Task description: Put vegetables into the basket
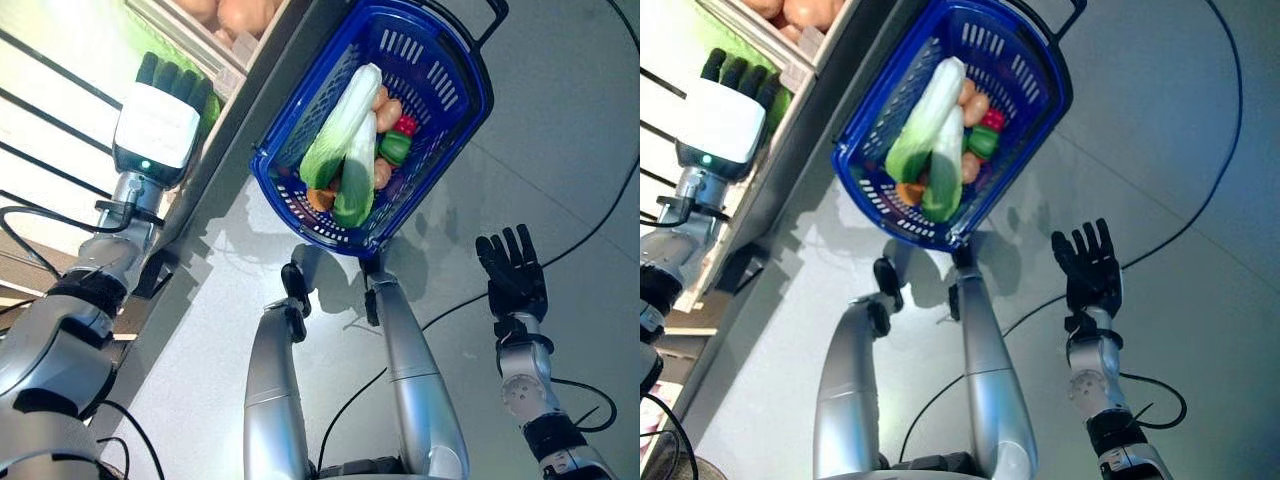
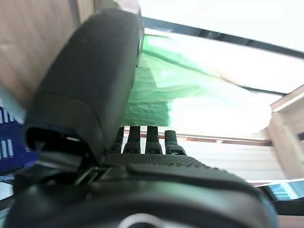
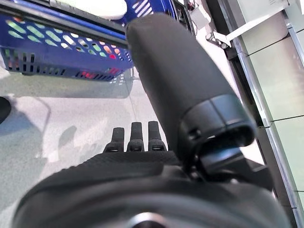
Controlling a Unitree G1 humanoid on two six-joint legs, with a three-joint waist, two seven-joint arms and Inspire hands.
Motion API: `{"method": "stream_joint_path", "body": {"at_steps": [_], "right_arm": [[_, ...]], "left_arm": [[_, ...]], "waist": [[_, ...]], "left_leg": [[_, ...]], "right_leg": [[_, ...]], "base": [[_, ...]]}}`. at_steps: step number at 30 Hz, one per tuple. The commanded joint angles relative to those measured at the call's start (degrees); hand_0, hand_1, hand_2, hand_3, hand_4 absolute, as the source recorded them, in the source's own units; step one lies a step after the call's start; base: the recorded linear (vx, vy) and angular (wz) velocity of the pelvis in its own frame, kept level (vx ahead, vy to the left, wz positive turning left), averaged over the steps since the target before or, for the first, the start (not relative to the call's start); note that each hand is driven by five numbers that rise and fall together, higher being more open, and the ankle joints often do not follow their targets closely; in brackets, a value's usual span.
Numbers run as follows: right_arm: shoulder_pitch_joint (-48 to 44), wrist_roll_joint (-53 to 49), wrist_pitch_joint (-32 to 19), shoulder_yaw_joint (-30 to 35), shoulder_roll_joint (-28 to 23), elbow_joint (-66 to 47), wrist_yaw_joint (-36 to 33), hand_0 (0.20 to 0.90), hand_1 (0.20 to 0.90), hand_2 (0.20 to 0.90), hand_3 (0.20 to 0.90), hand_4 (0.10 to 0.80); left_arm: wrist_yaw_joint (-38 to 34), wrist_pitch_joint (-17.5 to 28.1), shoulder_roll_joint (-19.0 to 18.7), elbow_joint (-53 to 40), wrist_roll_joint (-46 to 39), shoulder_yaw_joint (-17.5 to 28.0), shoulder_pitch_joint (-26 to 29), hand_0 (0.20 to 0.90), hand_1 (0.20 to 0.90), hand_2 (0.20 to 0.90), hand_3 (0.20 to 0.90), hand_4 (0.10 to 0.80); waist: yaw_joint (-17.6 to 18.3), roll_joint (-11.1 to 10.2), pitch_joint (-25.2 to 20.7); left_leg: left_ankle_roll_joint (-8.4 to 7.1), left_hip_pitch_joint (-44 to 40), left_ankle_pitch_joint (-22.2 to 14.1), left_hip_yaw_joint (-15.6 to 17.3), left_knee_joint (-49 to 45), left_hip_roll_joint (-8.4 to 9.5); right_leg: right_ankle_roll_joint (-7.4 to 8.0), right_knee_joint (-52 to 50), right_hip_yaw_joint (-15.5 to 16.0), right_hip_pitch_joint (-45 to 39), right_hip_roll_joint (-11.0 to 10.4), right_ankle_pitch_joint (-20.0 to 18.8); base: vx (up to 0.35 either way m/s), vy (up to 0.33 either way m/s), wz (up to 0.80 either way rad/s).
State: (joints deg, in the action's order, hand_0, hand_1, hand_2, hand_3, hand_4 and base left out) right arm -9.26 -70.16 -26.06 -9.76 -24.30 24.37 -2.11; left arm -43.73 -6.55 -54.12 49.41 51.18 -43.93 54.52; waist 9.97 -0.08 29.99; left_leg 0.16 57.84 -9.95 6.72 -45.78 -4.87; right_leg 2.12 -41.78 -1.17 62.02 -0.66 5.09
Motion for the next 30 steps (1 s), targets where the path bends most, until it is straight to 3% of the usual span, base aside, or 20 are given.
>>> {"method": "stream_joint_path", "body": {"at_steps": [1, 6, 8, 9, 25, 30], "right_arm": [[2.7, 0.7, -1.5, 1.9, -3.9, -6.5, -1.9, 0.9, 0.9, 0.9, 0.9, 0.8], [2.4, 0.9, -1.4, 2.2, -4.5, -6.5, -2.4, 0.9, 0.9, 0.9, 0.9, 0.8], [2.3, 0.6, -1.3, 2.6, -4.7, -6.3, -2.1, 0.9, 0.9, 0.9, 0.9, 0.8], [2.2, 0.5, -1.2, 2.7, -4.7, -6.3, -2.1, 0.9, 0.9, 0.9, 0.9, 0.8], [2.6, 0.4, -0.1, 3.3, -5.5, -6.4, -1.1, 0.9, 0.9, 0.9, 0.9, 0.8], [3.8, 0.7, -0.5, 3.6, -5.0, -6.7, -0.6, 0.9, 0.9, 0.9, 0.9, 0.8]], "left_arm": [[-6.5, -2.9, -5.4, -0.8, 0.2, 3.8, 5.3, 0.9, 0.9, 0.9, 0.9, 0.8], [-7.0, -2.7, -4.9, -0.8, 0.1, 3.5, 6.5, 0.9, 0.9, 0.9, 0.9, 0.8], [-6.2, -3.3, -4.8, -0.5, -0.2, 3.1, 6.8, 0.375, 0.375, 0.375, 0.375, 0.45], [-5.9, -3.4, -4.7, -0.4, 0.0, 3.0, 7.0, 0.3, 0.3, 0.3, 0.3, 0.4], [-5.2, -3.7, -4.5, -1.1, -1.3, 3.3, 5.5, 0.3, 0.3, 0.3, 0.3, 0.4], [-7.9, -2.1, -5.0, -2.1, -5.4, 4.4, 3.5, 0.3, 0.3, 0.3, 0.3, 0.4]], "waist": [[-0.4, -1.4, -0.2], [-0.3, -1.6, -0.2], [-0.2, -1.6, -0.2], [-0.2, -1.6, -0.2], [-0.2, -1.3, -0.2], [-0.3, -1.3, -0.2]], "left_leg": [[1.57, 2.6, -0.7, -0.1, 0.8, 0.96], [1.52, 3.8, -1.0, -0.1, -0.1, 1.02], [1.51, 4.4, -1.2, 0.0, -0.5, 1.2], [1.53, 4.5, -1.2, 0.0, -0.5, 1.22], [1.36, 2.8, -1.1, 0.7, 0.9, 1.77], [1.28, 0.1, -1.3, 1.1, 1.9, 1.78]], "right_leg": [[-0.55, -0.5, 3.5, -2.0, -3.4, 0.0], [-0.46, -1.2, 3.1, -0.9, -3.3, -0.1], [-0.43, -1.4, 3.0, -0.4, -3.2, -0.1], [-0.41, -1.4, 2.9, -0.3, -3.2, -0.1], [0.53, 0.6, 2.4, -1.9, -3.6, -1.0], [0.71, 1.6, 2.5, -4.2, -3.6, -0.9]], "base": [[-0.013, 0.053, -0.06], [-0.021, 0.06, -0.02], [-0.013, 0.034, -0.02], [-0.016, 0.038, -0.03], [0.006, 0.026, -0.03], [0.0, 0.0, 0.0]]}}
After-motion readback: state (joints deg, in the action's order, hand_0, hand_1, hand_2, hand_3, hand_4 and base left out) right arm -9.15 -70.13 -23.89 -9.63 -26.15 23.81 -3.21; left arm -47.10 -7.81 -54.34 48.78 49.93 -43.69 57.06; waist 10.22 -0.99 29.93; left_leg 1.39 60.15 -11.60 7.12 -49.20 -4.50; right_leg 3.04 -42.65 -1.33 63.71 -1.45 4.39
